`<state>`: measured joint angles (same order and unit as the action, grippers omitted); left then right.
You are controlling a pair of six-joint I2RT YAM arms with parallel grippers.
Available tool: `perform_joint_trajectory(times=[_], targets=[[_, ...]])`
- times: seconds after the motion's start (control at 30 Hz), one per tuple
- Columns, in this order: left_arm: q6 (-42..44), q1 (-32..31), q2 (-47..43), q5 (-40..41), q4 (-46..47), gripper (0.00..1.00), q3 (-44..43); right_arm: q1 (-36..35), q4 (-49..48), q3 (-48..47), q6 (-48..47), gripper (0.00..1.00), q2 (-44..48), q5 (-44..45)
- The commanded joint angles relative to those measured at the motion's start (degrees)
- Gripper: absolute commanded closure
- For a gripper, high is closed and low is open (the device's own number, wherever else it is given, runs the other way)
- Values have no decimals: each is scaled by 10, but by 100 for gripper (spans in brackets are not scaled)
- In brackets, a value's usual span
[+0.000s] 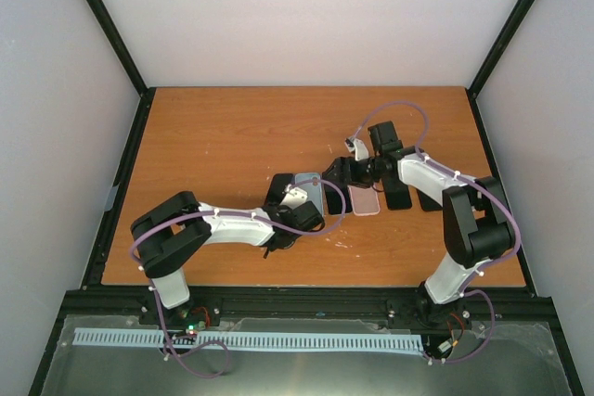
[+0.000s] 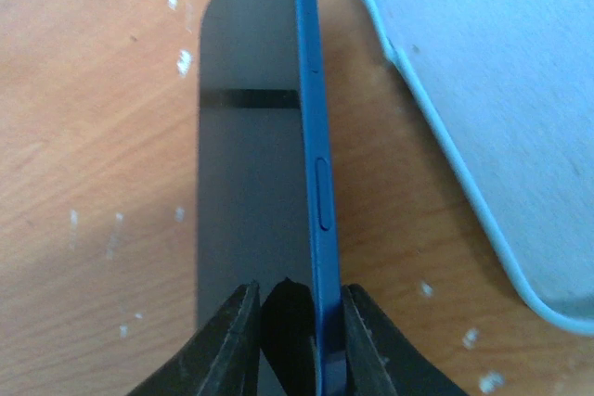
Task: Take the phone out of the phone case
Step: Place the phone case at the center of the board, then place the phone at the center of the board.
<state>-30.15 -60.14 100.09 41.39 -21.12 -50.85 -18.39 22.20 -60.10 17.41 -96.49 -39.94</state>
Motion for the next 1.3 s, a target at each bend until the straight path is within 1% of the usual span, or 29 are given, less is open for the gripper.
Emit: perform_joint_trajectory(times=[0.0,0.17,0.33,0.5,0.6,0.67,0.7,0.73,0.77,0.87,1.0,1.1,1.27], targets=[[-27,-12,12,-50,-2,74,-7,2,-15,7,1,20,12,-16],[-33,-12,9,-65,8,72,-5,5,-16,7,-1,20,12,-17],[-31,-12,-8,-81,19,59,0,11,-18,7,-8,20,18,-19],[-29,-13,-36,-78,15,54,-2,22,-18,7,-14,20,24,-20],[-9,-10,-56,-77,30,44,1,28,-20,8,-15,20,25,-21],[2,3,-53,-87,30,38,-7,31,-21,9,-15,20,25,-23],[1,15,-51,-99,25,32,-14,33,-20,9,-16,20,26,-23],[2,30,-51,-121,23,24,-21,35,-21,9,-16,20,27,-24],[4,49,-53,-153,26,19,-26,37,-21,9,-17,20,28,-25],[-1,107,-67,-222,40,10,-29,42,-25,13,-17,20,34,-27],[6,157,-67,-267,43,4,-46,43,-31,18,-15,20,42,-31],[31,192,-38,-333,44,1,-71,60,-34,21,-14,20,46,-36],[59,203,14,-367,39,1,-110,69,-35,22,-13,20,47,-44]])
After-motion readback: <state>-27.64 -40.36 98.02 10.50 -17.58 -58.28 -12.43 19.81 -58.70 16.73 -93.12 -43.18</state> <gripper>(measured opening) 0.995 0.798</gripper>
